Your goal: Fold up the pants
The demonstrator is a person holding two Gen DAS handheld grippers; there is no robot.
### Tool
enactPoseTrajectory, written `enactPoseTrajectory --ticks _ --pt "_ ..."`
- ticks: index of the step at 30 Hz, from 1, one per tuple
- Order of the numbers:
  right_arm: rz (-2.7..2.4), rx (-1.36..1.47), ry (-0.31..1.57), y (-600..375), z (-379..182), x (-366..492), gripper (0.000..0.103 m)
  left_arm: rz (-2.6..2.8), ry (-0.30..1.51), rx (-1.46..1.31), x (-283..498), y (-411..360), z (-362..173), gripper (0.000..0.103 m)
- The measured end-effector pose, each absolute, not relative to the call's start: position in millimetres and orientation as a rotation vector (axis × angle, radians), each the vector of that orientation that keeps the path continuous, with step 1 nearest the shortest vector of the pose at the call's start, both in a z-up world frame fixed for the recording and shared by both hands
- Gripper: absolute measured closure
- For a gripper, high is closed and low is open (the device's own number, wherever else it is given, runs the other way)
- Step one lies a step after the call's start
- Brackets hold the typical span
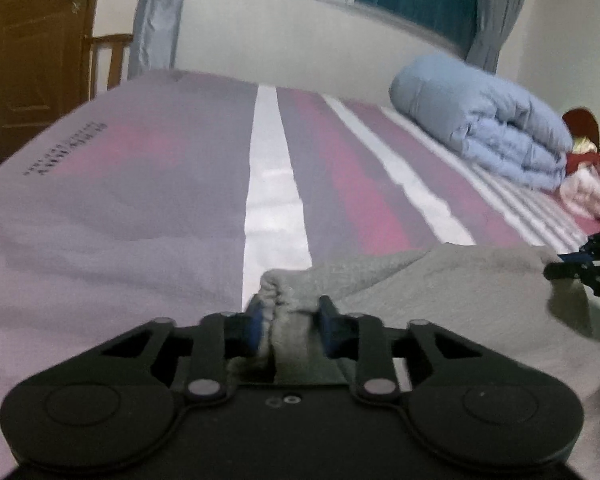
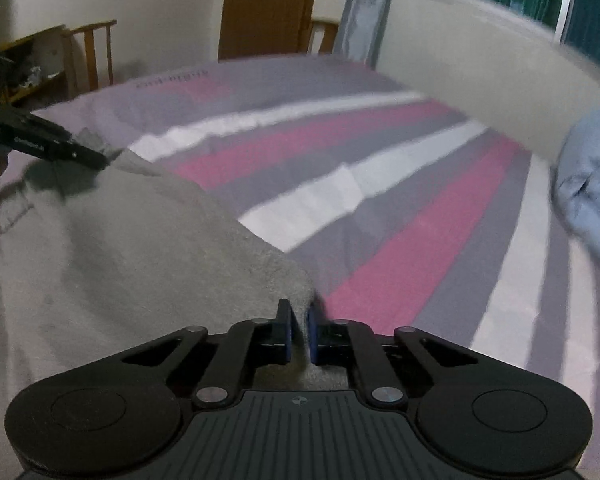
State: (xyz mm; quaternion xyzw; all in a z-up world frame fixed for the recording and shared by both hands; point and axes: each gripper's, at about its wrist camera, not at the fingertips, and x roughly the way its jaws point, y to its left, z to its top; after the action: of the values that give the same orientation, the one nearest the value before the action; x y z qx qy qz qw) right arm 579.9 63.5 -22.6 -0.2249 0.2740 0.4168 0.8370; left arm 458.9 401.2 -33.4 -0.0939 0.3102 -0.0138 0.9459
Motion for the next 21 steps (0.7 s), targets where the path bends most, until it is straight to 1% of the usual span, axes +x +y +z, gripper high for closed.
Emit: enactPoseTrajectory --ticks 4,10,14,17,18,20,21 --pt "0.877 -0.494 0.496 50 6 534 0.095 -0.055 0.585 -0.195 428 400 -12 0.088" --pt "0.860 -0.504 0.416 20 32 459 0.095 -0.110 0.444 -0.249 368 385 16 0.088" --pt "0.853 -0.508 0.365 -3 37 401 0.095 -0.128 0.380 -0.270 325 372 16 0.088" --pt "0.862 -0.512 0.352 -16 29 356 0.095 -0.131 0.366 -0.274 293 367 7 0.088" --pt "0.865 -0.516 0.357 -19 25 343 0.095 -0.120 0.383 -0.266 286 366 1 0.080" --pt "0.850 -0.567 0.377 -17 6 319 0.094 -0.064 0.467 -0.281 273 367 -16 0.070" --pt "0.840 -0.587 0.397 -16 -5 310 0.087 -0.035 0.534 -0.282 269 368 -27 0.062"
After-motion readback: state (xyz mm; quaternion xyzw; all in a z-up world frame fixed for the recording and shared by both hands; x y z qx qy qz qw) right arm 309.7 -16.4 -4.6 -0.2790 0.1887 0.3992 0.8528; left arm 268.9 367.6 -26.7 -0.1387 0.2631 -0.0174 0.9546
